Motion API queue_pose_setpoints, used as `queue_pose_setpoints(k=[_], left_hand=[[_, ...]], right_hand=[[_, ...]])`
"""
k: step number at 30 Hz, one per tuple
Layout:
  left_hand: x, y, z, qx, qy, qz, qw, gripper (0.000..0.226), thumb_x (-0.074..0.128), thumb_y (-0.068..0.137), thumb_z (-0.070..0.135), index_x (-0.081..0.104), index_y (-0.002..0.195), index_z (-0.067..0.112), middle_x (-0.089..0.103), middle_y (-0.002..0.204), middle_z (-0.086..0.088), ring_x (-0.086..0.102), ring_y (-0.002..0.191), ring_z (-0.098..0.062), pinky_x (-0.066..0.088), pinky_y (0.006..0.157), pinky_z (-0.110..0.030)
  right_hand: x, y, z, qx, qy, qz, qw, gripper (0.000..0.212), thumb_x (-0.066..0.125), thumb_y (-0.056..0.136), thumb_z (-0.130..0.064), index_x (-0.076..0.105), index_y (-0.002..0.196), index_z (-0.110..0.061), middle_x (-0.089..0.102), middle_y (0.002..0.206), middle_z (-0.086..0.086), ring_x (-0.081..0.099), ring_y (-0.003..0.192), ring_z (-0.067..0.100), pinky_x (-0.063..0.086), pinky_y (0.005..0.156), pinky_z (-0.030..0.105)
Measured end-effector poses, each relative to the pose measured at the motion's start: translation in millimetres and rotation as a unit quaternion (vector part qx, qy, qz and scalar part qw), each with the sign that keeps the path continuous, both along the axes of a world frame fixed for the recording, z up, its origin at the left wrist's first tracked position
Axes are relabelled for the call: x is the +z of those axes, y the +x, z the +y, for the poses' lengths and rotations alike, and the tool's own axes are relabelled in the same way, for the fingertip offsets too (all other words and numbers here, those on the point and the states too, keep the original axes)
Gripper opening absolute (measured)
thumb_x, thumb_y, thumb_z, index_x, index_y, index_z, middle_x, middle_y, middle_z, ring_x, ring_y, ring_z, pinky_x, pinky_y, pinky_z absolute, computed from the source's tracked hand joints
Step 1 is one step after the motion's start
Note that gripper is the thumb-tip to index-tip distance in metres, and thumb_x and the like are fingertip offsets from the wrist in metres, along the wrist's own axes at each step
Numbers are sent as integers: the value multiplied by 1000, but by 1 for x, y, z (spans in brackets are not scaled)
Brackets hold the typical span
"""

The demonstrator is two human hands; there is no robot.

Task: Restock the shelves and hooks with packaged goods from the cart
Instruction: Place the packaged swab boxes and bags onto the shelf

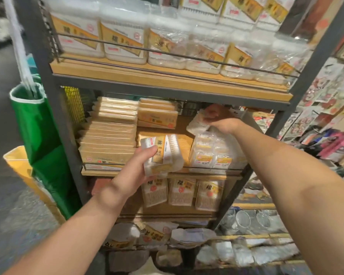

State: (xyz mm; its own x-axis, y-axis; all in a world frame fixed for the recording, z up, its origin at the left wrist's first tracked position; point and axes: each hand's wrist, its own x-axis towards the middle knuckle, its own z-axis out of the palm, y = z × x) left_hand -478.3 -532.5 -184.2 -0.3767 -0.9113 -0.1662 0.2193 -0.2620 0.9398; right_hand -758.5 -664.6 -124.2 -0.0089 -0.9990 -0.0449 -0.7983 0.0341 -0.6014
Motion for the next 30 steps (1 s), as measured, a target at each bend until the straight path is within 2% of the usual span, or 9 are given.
queue_pose_setpoints(k=[2,4,8,14,17,21,24,28,30], left_hand=[[-1,-4,0,32,35,-7,999,47,50,96,41,49,137,20,71,116,-6,70,100,-19,56,75,-27],[-2,-5,0,53,58,-16,997,48,50,94,41,49,137,19,72,116,-5,71,97,-17,53,75,-28],[-2,-7,0,74,79,-31,994,74,68,75,50,47,138,17,73,107,2,71,88,-10,46,78,-31],[-4,-10,-4,104,105,-16,989,79,63,69,51,47,138,15,72,107,2,69,93,-15,47,84,-36],[-3,-13,-4,107,108,-12,988,74,65,74,49,48,137,15,72,103,3,69,92,-15,47,85,-37],[-2,-17,-4,104,108,-10,989,68,66,73,48,52,132,17,73,98,5,69,86,-12,46,80,-34],[-1,-17,-5,103,106,-12,989,62,69,75,49,54,127,18,73,95,7,69,81,-9,46,77,-32],[-1,-16,-6,100,102,-8,990,68,64,72,50,53,131,17,73,98,5,70,84,-11,47,77,-32],[-1,-17,-8,109,100,2,989,70,70,74,47,51,134,17,73,98,5,69,86,-12,47,78,-34]], right_hand=[[-2,-3,-1,38,26,27,999,58,77,80,-40,57,128,-16,60,119,1,57,108,21,46,99,35],[-5,-5,-5,68,36,63,995,61,75,78,-49,56,128,-20,60,123,1,57,111,22,46,99,36],[-8,-6,-9,88,38,80,992,57,71,84,-47,53,132,-22,56,130,2,55,113,23,45,99,36],[-6,-12,-1,105,94,88,986,37,55,97,-42,59,125,-18,56,114,-2,53,106,18,36,89,27],[-3,-16,2,99,109,80,986,41,50,99,-44,57,130,-18,56,116,-1,53,114,21,34,91,28],[0,-13,-2,84,75,77,991,50,39,101,-51,51,139,-21,50,141,0,47,129,23,30,98,30],[1,-11,-9,90,68,59,992,48,31,102,-53,60,127,-25,52,142,-1,49,128,22,30,100,32],[3,-10,-16,83,74,75,991,62,21,99,-63,54,136,-26,49,145,-2,46,131,22,30,105,35],[1,-12,-16,75,71,86,991,62,21,100,-62,53,137,-23,53,140,-2,49,127,21,31,99,32]])
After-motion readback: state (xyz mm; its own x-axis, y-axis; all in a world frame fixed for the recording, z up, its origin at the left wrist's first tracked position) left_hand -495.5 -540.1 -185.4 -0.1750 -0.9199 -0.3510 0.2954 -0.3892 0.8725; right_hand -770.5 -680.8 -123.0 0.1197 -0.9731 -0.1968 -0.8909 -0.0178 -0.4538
